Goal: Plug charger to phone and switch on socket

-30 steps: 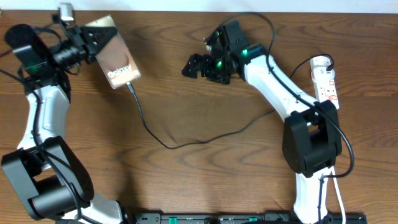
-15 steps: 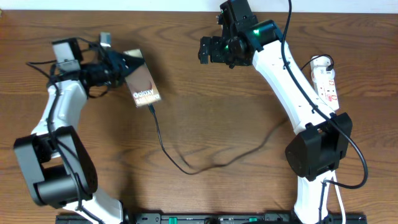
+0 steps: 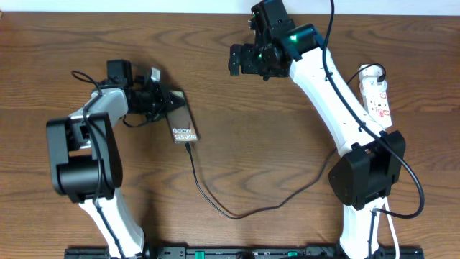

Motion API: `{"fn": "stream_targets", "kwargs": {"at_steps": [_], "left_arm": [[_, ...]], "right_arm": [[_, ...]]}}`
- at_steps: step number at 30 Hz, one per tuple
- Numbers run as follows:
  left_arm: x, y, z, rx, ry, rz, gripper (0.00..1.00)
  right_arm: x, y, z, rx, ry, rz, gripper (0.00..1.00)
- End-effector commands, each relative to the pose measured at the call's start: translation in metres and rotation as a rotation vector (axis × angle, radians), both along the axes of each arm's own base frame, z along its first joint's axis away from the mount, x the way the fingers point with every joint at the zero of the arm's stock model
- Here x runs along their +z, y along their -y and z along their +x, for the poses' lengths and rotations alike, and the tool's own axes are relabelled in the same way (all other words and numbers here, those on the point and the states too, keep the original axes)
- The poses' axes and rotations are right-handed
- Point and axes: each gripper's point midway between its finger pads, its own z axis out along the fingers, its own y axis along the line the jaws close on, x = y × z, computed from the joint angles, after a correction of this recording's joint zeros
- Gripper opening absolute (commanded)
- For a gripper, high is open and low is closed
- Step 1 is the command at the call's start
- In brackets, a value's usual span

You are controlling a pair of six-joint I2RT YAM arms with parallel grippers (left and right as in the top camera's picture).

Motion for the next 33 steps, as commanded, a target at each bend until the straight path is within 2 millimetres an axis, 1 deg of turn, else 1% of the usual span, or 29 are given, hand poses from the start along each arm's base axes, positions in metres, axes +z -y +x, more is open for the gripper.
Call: {"fn": "stream_targets", "kwargs": {"at_steps": [1,6,12,16,18,20,23,31,32,33], "left_arm": [[-0.007,0.0,0.0,-0.013,-0.007,0.0,0.07],[-0.013,-0.004,0.0,-0.004,-0.014,0.032,0.07],[-0.028,-0.018,-0.005,0.026,-0.063,0.143,0.07],[-0.03,-0.02,-0.007,0.03,-0.078,0.159,0.08],[-0.03,-0.02,-0.007,0.03,-0.078,0.158,0.1],[-0.03,-0.02,-0.007,0.03,-0.079,0.158,0.15],[-0.03,-0.02,-0.008,0.029,-0.079,0.158,0.17],[-0.03,-0.02,-0.008,0.03,-0.08,0.158,0.17],[-0.03,-0.02,-0.008,0.03,-0.08,0.158,0.23],[-0.03,-0.02,-0.008,0.03,-0.08,0.158,0.27]], "right_arm": [[0.019,-0.001,0.001,0.01,0.048,0.006,0.99],[0.019,-0.001,0.001,0.011,0.049,0.006,0.99],[0.02,-0.003,0.0,0.015,0.05,0.006,0.99],[0.02,-0.004,0.0,0.016,0.05,0.006,0.99],[0.02,-0.004,0.0,0.017,0.05,0.007,0.99],[0.02,-0.004,0.0,0.017,0.05,0.006,0.99],[0.02,-0.005,-0.001,0.02,0.05,0.006,0.99],[0.02,-0.007,-0.002,0.022,0.05,0.006,0.99],[0.02,-0.007,-0.002,0.023,0.049,0.006,0.99],[0.02,-0.007,-0.002,0.022,0.049,0.006,0.99]]}}
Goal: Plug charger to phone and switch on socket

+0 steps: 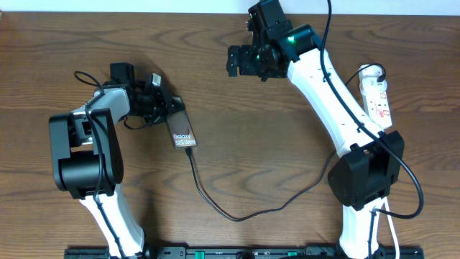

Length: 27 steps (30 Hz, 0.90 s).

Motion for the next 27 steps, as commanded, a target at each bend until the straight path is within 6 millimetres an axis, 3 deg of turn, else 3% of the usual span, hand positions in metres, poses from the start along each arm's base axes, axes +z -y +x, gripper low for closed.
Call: {"fn": "stream_targets", "kwargs": {"at_steps": [1,7,14,27], "left_arm": [[-0.014,-0.013,-0.003,0.022,-0.033,0.092,0.28],[-0.015,-0.014,-0.005,0.023,-0.04,0.094,0.4],[-0.016,-0.014,-0.005,0.024,-0.045,0.098,0.66],[-0.031,-0.032,-0.021,0.046,-0.131,0.222,0.73]], "right_arm": [[0.02,-0.002,0.001,0.013,0.048,0.009,0.99],[0.02,-0.002,0.001,0.013,0.048,0.009,0.99],[0.02,-0.002,0.001,0.013,0.048,0.009,0.99],[0.02,-0.003,0.0,0.014,0.048,0.009,0.99]]}}
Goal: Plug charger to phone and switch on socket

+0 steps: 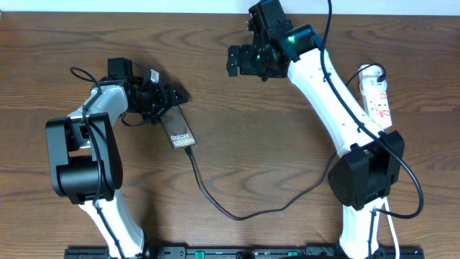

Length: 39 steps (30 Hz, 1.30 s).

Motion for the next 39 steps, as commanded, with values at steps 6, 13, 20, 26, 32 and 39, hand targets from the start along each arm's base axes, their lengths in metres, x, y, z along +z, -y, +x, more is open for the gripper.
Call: {"fn": "stream_targets", "kwargs": {"at_steps": [6,13,20,26,32,39], "left_arm": [[-0.05,-0.034,-0.026,0.048,-0.152,0.222,0.73],[-0.053,-0.039,-0.032,0.051,-0.18,0.255,0.73],[-0.057,-0.046,-0.036,0.062,-0.207,0.3,0.74],[-0.059,-0.049,-0.041,0.063,-0.229,0.323,0.74],[-0.059,-0.049,-0.044,0.061,-0.24,0.323,0.74],[-0.062,-0.056,-0.054,0.061,-0.287,0.368,0.74]], "right_arm": [[0.02,-0.003,0.0,0.015,0.048,0.01,0.99],[0.02,-0.003,0.0,0.015,0.048,0.01,0.99],[0.02,-0.003,0.0,0.015,0.048,0.01,0.99],[0.02,-0.003,0.0,0.015,0.048,0.01,0.99],[0.02,-0.003,0.0,0.016,0.048,0.01,0.99],[0.02,-0.004,0.0,0.018,0.048,0.01,0.99]]}}
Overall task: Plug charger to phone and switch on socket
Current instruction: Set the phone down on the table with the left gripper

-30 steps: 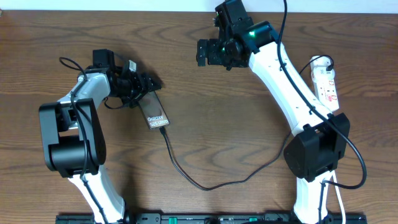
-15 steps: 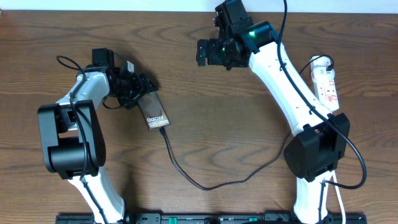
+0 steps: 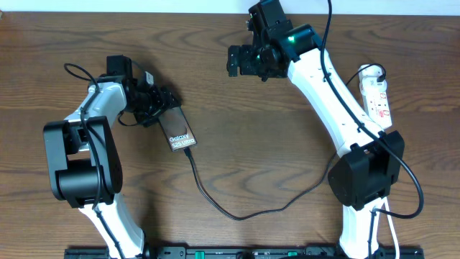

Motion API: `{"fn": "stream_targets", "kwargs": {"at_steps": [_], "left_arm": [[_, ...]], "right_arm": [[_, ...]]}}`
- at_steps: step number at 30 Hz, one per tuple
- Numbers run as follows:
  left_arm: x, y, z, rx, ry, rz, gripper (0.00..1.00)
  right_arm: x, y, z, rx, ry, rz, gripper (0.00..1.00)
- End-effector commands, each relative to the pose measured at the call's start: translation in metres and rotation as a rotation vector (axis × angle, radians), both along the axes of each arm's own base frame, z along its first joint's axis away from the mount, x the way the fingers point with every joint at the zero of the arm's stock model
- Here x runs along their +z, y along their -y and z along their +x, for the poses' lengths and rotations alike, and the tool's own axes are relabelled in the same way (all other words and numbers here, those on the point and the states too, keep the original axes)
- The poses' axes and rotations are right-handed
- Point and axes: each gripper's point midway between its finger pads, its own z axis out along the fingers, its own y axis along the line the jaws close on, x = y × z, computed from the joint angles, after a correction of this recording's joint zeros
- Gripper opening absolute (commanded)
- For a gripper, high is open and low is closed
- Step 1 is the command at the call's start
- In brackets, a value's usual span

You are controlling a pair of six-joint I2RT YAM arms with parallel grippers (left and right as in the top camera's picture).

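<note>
The black phone (image 3: 180,132), labelled Galaxy S25 Ultra, lies flat on the wooden table left of centre. The charger plug (image 3: 188,150) is in its near end. The black cable (image 3: 237,214) loops toward the front and then runs right toward the right arm's base. My left gripper (image 3: 166,102) sits just at the phone's far end, apparently open, fingers not closed on the phone. My right gripper (image 3: 236,61) hangs over the far middle of the table, empty and apparently open. The white socket strip (image 3: 377,93) lies at the far right.
The right arm's white link (image 3: 338,101) crosses between the table's middle and the socket strip. Both arm bases (image 3: 79,173) stand near the front edge. A black rail (image 3: 237,252) runs along the front.
My left gripper has drawn back slightly to the left from the phone's far end. The phone, the cable and the right arm are where they were.
At first my left gripper was at the phone's far end, the cable plugged in throughout. The phone then lay a little nearer and turned. After that it stayed put while the gripper eased off to the left. The right arm barely moved.
</note>
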Motion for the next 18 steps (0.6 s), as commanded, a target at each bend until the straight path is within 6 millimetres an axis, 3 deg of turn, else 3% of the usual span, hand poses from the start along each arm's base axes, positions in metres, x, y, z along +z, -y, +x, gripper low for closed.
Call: {"fn": "stream_targets", "kwargs": {"at_steps": [1,18], "left_arm": [[-0.057,-0.034,-0.045,0.032,-0.212,0.2,0.73],[-0.059,-0.04,-0.061,0.062,-0.293,0.243,0.74]], "right_arm": [[0.02,-0.004,0.0,0.018,0.048,0.01,0.99],[0.02,-0.006,-0.002,0.022,0.046,0.012,0.99]]}}
